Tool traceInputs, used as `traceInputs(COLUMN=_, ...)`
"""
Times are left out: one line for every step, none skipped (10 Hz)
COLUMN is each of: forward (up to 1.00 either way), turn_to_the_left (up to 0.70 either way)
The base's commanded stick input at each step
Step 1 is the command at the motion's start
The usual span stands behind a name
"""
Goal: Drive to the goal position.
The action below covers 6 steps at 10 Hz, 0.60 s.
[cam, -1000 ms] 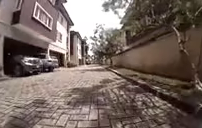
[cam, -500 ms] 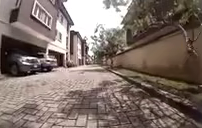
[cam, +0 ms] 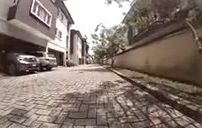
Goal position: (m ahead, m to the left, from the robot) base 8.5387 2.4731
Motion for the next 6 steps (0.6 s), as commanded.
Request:
traceInputs(forward=0.50, turn_to_the_left=0.00)
traceInputs(forward=0.50, turn_to_the_left=0.00)
traceInputs(forward=0.50, turn_to_the_left=0.00)
traceInputs(forward=0.50, turn_to_the_left=0.00)
traceInputs(forward=0.50, turn_to_the_left=0.00)
traceInputs(forward=0.50, turn_to_the_left=0.00)
